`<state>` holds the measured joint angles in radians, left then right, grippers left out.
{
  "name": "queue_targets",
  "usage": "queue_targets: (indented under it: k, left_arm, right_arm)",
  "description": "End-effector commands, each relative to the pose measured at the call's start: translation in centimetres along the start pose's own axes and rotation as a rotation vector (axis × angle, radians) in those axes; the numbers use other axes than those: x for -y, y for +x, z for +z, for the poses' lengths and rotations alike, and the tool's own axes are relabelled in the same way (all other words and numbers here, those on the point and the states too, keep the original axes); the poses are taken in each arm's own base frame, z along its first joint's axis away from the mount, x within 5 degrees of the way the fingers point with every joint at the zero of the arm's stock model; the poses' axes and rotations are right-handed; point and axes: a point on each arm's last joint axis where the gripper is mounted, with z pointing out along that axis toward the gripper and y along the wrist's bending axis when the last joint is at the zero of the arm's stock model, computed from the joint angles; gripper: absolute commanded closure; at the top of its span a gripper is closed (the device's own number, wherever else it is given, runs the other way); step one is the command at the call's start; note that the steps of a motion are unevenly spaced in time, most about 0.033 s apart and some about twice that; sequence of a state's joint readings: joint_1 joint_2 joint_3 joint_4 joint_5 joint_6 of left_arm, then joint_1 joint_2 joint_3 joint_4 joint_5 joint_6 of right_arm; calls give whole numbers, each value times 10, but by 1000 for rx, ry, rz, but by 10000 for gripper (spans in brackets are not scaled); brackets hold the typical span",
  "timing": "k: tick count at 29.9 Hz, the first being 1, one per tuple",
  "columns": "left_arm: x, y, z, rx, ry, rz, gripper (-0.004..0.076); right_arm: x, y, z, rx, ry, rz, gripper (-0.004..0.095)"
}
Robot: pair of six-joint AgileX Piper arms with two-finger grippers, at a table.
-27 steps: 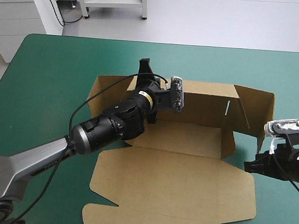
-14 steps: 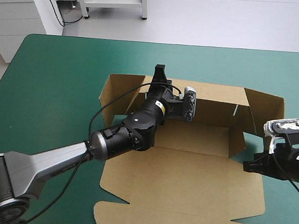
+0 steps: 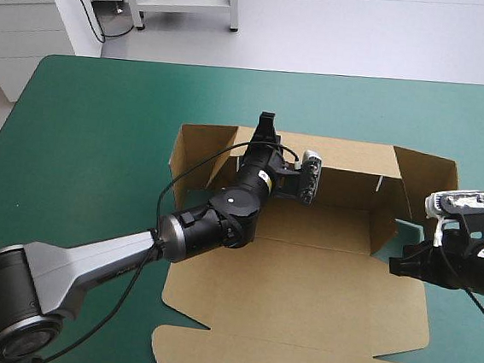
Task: Fold the box
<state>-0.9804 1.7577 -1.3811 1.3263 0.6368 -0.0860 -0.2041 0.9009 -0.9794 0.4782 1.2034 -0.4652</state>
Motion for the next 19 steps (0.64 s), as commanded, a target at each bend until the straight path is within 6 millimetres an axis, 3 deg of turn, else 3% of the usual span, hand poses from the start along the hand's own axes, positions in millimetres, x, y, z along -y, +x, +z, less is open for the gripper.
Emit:
queue_targets:
  k: [1,7,13,15,19]
  left_arm:
    - [-21,-5,-16,74,-56,-41,732]
    - [-20,-7,-16,102,-53,-40,732]
    - [-20,-10,-16,127,-51,-39,732]
    - [-20,-10,-16,134,-50,-39,732]
    - [-16,-10,-15,140,-49,-57,732]
  right_arm:
    - [-7,-9,-8,85,-40,15,858]
    - [-6,-9,-8,81,-36,76,589]
    - [-7,-9,-8,85,-39,78,188]
    - [-7,-9,-8,83,-40,78,140]
    - [-8,-8,-8,77,-49,80,142]
